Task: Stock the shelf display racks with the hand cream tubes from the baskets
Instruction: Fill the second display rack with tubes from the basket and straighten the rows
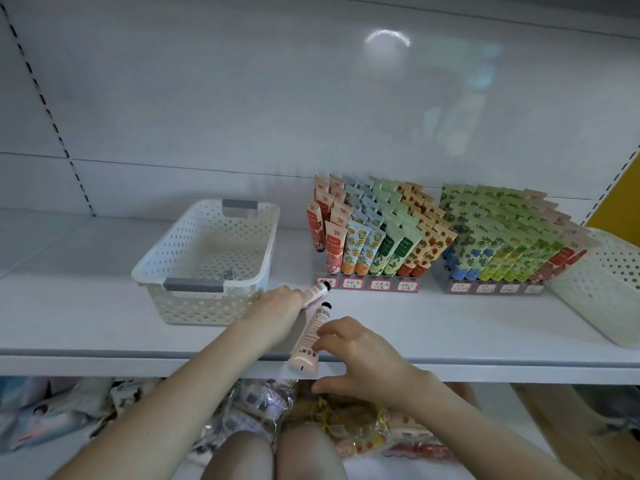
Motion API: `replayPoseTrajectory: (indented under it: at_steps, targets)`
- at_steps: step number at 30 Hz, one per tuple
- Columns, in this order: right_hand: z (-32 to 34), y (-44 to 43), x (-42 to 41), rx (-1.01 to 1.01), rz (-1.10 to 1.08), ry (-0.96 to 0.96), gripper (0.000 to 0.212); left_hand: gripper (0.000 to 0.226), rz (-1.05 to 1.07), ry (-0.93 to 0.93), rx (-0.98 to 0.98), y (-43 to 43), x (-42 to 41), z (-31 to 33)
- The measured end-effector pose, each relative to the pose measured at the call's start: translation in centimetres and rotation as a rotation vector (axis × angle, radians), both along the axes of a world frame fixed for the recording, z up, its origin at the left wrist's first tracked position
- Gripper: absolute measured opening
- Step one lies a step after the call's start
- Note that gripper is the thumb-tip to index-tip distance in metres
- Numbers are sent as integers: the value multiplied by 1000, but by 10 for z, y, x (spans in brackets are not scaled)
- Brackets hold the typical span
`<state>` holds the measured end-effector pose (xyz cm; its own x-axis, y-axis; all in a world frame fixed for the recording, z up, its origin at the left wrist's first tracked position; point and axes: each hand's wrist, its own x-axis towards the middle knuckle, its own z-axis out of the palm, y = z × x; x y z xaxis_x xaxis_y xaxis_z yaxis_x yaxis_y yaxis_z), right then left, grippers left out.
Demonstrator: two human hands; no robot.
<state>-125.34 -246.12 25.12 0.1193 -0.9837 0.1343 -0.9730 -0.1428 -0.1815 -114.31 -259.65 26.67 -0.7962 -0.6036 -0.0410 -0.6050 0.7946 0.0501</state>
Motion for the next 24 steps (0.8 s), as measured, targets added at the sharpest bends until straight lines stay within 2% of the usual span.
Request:
replayPoseTrajectory:
  at_steps: [6,10,13,16,21,24]
  targets:
    - [-22,-7,4,-232,36,187,60,18,45,47,19,3,-2,2]
    - [-34,-12,1,-341,13,185,55,24,67,18,-53,6,-8,13]
    - [-38,-16,4,-412,-11,188,41,18,69,61,-55,3,-13,27]
    - [-36,-19,5,-472,0,159,28,8,93,226,20,-8,-12,43]
    - [-28,-20,-8,-584,39,107,30,9,139,506,26,-32,-8,68]
    - [-24,-24,-15,-643,42,57,46,5,124,639,53,-48,-13,76]
